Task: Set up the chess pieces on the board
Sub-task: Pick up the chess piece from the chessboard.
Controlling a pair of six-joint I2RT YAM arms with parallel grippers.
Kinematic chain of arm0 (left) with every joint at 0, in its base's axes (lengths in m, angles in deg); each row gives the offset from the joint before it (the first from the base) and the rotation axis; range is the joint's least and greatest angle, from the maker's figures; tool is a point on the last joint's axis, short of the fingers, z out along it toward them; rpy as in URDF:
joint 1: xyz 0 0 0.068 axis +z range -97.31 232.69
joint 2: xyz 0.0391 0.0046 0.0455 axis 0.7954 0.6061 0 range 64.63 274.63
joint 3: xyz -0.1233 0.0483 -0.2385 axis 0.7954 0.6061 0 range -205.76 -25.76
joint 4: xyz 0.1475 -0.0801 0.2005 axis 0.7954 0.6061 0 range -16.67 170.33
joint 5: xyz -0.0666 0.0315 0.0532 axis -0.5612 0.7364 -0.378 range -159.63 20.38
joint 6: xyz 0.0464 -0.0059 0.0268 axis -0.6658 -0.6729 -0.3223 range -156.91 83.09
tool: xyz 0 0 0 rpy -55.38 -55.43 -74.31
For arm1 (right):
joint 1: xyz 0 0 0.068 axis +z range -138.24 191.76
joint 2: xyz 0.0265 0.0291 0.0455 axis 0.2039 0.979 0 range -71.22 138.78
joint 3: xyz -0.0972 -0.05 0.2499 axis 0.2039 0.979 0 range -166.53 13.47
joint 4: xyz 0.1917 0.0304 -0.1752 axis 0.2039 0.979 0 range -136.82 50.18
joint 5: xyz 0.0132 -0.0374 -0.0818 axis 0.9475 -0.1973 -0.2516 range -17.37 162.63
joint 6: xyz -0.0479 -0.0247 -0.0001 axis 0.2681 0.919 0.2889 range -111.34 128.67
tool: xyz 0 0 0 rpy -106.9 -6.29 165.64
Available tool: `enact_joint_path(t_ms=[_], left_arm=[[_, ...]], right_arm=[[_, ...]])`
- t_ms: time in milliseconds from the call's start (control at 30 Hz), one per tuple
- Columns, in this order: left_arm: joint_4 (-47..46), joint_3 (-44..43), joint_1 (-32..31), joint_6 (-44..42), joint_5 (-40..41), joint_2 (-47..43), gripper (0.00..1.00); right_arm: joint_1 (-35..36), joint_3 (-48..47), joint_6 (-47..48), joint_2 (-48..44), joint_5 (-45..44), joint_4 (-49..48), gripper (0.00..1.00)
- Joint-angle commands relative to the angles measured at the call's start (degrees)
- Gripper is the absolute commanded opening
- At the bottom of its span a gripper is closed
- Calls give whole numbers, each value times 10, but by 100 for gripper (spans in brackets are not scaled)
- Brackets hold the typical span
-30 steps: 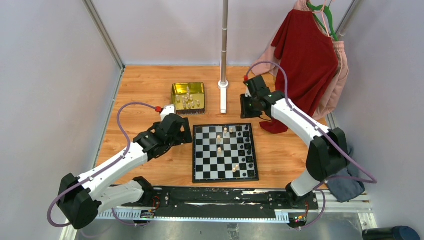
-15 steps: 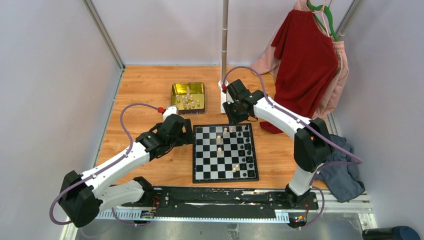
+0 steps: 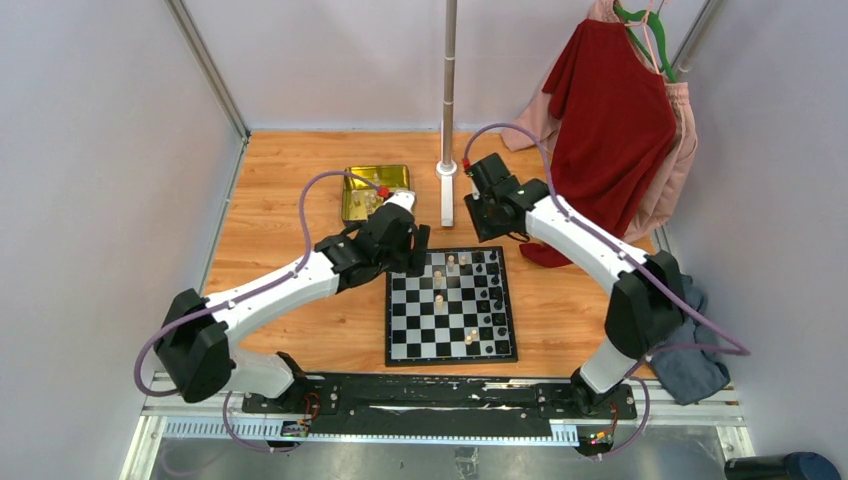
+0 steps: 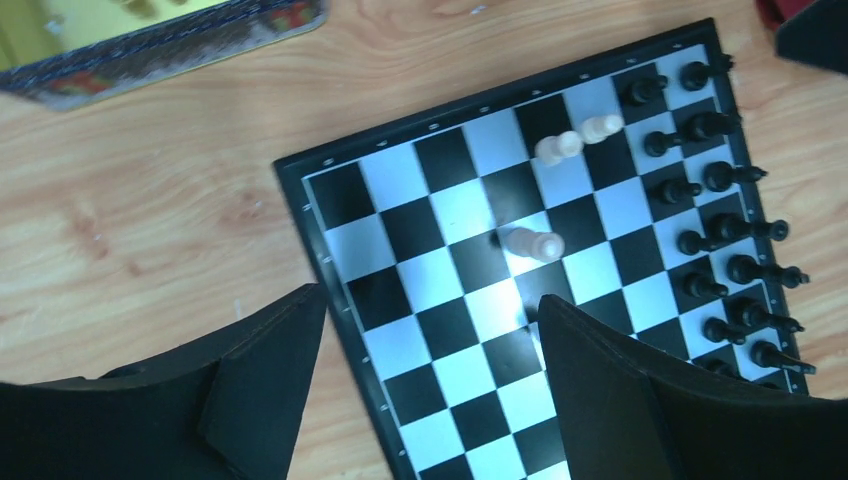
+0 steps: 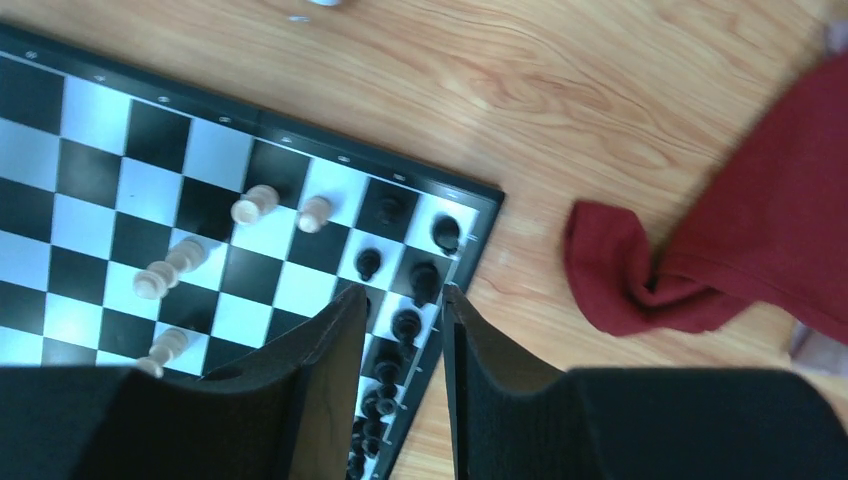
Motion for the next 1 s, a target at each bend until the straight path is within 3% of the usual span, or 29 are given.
enact_joint_path(t_ms=[0, 100, 300, 633, 967], left_arm=[[-27, -32, -12, -53, -53, 45, 82], [-32, -47, -18, -61, -73, 78, 76], [-39, -72, -29, -75, -93, 126, 74], [-29, -115, -47, -89, -106, 185, 71], [-13, -129, -52, -76, -93, 224, 61]], right_arm=[[-39, 40, -19, -63, -39, 15, 38], [-64, 78, -31, -94, -30, 4, 38], [-97, 125, -38, -122, -15, -11, 37], [-117, 143, -39, -131, -1, -19, 37], [-124, 160, -44, -138, 13, -25, 36]])
